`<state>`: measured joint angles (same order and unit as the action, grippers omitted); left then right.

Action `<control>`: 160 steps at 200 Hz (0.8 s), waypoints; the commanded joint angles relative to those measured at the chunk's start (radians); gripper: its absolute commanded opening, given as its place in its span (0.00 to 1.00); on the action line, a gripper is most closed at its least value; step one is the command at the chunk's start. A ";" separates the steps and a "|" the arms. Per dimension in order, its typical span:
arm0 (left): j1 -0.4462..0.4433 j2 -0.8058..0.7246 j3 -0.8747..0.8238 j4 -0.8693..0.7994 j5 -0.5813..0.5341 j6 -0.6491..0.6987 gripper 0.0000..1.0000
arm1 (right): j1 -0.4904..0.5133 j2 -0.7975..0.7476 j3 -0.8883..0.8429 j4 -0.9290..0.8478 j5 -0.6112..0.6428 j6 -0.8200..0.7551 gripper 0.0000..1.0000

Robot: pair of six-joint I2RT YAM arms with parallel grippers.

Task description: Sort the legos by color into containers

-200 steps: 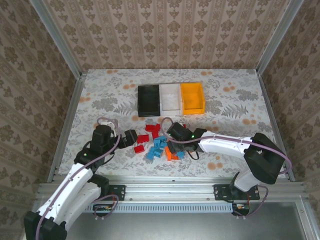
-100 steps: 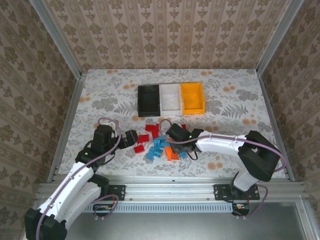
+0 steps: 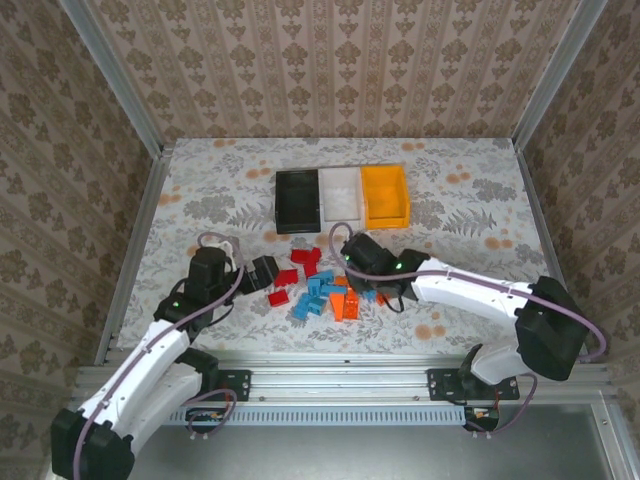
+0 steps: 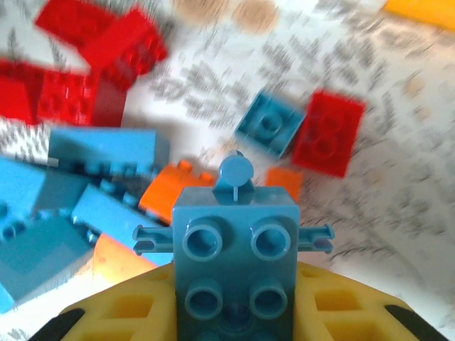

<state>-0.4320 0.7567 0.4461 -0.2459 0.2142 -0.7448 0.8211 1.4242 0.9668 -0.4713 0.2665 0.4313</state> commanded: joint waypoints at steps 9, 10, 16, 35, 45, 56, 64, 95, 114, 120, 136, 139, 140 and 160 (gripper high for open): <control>-0.013 0.189 0.007 0.270 0.150 -0.089 1.00 | -0.217 0.012 0.145 -0.007 0.051 -0.106 0.28; -0.013 0.193 0.010 0.274 0.153 -0.089 1.00 | -0.226 0.019 0.150 -0.006 0.049 -0.108 0.28; -0.015 0.249 0.031 0.289 0.179 -0.086 1.00 | -0.266 0.053 0.188 0.000 0.044 -0.124 0.28; -0.016 0.376 0.089 0.338 0.251 -0.085 1.00 | -0.348 0.217 0.335 -0.008 0.027 -0.162 0.28; -0.017 0.411 0.099 0.362 0.273 -0.094 1.00 | -0.388 0.311 0.417 -0.022 -0.001 -0.169 0.28; -0.014 0.430 0.103 0.377 0.283 -0.100 1.00 | -0.426 0.408 0.501 -0.037 -0.039 -0.162 0.28; -0.010 0.431 0.103 0.373 0.282 -0.099 1.00 | -0.444 0.468 0.556 -0.046 -0.056 -0.161 0.27; 0.010 0.398 0.104 0.304 0.275 -0.066 1.00 | -0.466 0.632 0.724 -0.086 -0.082 -0.172 0.27; 0.017 0.374 0.104 0.278 0.281 -0.059 1.00 | -0.475 0.685 0.773 -0.093 -0.071 -0.168 0.28; 0.018 0.364 0.104 0.271 0.281 -0.058 1.00 | -0.479 0.696 0.781 -0.093 -0.070 -0.168 0.28; 0.019 0.337 0.100 0.259 0.274 -0.056 1.00 | -0.488 0.713 0.796 -0.088 -0.079 -0.164 0.30; 0.019 0.334 0.099 0.257 0.273 -0.056 1.00 | -0.489 0.715 0.800 -0.090 -0.083 -0.164 0.30; 0.019 0.332 0.099 0.257 0.272 -0.056 1.00 | -0.490 0.716 0.801 -0.091 -0.084 -0.164 0.30; 0.020 0.309 0.092 0.242 0.263 -0.052 1.00 | -0.492 0.744 0.831 -0.114 -0.099 -0.168 0.35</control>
<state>-0.4179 1.1004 0.5179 0.0311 0.4721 -0.8185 0.3374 2.1357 1.7359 -0.5453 0.1974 0.2821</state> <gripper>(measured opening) 0.997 0.334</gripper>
